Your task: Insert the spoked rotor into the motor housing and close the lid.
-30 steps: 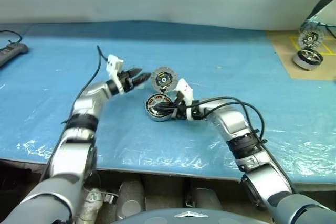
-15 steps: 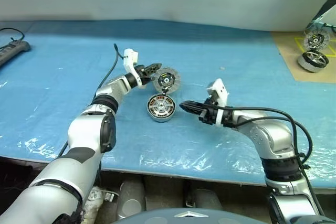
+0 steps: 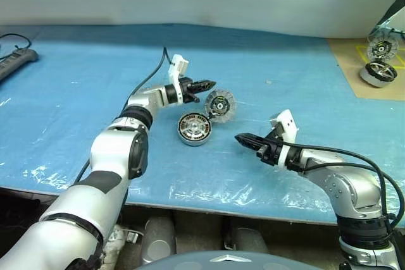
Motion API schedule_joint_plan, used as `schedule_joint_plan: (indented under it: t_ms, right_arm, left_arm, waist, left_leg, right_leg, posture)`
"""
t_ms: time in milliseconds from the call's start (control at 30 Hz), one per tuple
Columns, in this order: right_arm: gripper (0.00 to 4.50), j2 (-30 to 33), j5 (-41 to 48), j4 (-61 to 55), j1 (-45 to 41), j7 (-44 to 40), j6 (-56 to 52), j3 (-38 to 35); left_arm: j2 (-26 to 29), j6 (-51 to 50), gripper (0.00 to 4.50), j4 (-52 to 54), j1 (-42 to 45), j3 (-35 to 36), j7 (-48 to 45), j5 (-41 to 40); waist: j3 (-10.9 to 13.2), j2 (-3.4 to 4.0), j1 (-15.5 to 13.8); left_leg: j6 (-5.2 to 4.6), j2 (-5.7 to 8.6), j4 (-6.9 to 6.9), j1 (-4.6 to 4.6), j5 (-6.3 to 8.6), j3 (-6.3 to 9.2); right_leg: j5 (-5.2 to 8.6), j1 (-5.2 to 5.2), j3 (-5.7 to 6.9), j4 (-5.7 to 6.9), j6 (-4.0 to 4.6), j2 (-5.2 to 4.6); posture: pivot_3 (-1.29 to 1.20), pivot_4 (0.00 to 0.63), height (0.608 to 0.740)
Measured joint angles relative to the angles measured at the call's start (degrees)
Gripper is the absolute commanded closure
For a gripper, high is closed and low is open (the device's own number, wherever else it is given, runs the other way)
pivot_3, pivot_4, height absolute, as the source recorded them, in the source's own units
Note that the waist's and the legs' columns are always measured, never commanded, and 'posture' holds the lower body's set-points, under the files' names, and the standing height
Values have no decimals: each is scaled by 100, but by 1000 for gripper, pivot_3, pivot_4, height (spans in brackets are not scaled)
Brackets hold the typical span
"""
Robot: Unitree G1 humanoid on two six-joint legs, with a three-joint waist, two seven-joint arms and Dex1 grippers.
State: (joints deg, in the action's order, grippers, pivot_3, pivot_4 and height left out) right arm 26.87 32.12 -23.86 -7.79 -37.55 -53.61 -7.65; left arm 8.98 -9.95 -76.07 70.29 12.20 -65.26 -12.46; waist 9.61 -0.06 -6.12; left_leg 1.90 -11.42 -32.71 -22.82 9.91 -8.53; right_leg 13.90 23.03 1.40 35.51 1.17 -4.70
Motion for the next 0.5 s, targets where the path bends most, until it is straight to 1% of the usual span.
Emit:
schedule_joint_plan:
  t_ms: [100,167,267,367,433,467,500]
  right_arm:
    - [4279,-16,-174,271,-104,362,314,-144]
    - [4279,-184,-479,694,-297,799,586,-211]
    - [4279,-455,-723,1020,-425,1149,859,-161]
    - [4279,-896,-1011,1441,-771,1515,1146,101]
    - [4279,-1173,-1090,1686,-966,1633,1277,273]
    - [4279,-1275,-1094,1778,-1043,1641,1317,340]
    - [4279,-1423,-1091,1905,-1162,1633,1357,412]
  left_arm:
    - [137,0,4452,-1,18,166,-27,-23]
    - [314,-73,4452,9,8,318,-96,-105]
    - [652,-191,4452,153,-151,380,-480,-186]
    - [915,-305,4452,530,-619,309,-1080,-196]
    - [1047,-377,4452,1007,-1150,117,-1517,-190]
    - [1105,-455,4452,1312,-1434,56,-1655,-200]
    - [1206,-632,4452,1851,-1862,-44,-1800,-243]
  waist:
    - [0,0,28]
    - [1,1,56]
    - [2,4,65]
    - [3,7,82]
    - [4,10,68]
    - [4,10,64]
    - [5,10,76]
  left_leg:
    - [0,0,6,5,0,0]
    - [1,-1,7,6,-1,-1]
    - [1,-1,22,12,-1,-2]
    - [0,0,38,17,-2,-5]
    - [-16,-1,42,12,-11,-6]
    - [-17,-5,44,8,-12,-6]
    - [-18,-13,46,4,-12,-8]
  right_leg:
    - [0,0,1,0,0,1]
    - [1,2,1,1,1,4]
    - [2,2,0,-1,4,4]
    - [3,4,-1,-7,5,6]
    - [6,6,4,-9,10,5]
    - [6,7,5,-14,11,4]
    - [7,11,6,-18,12,4]
  posture:
    - [0,150,740]
    - [0,150,740]
    - [0,150,740]
    - [0,150,740]
    - [0,150,740]
    - [0,150,740]
    - [0,150,740]
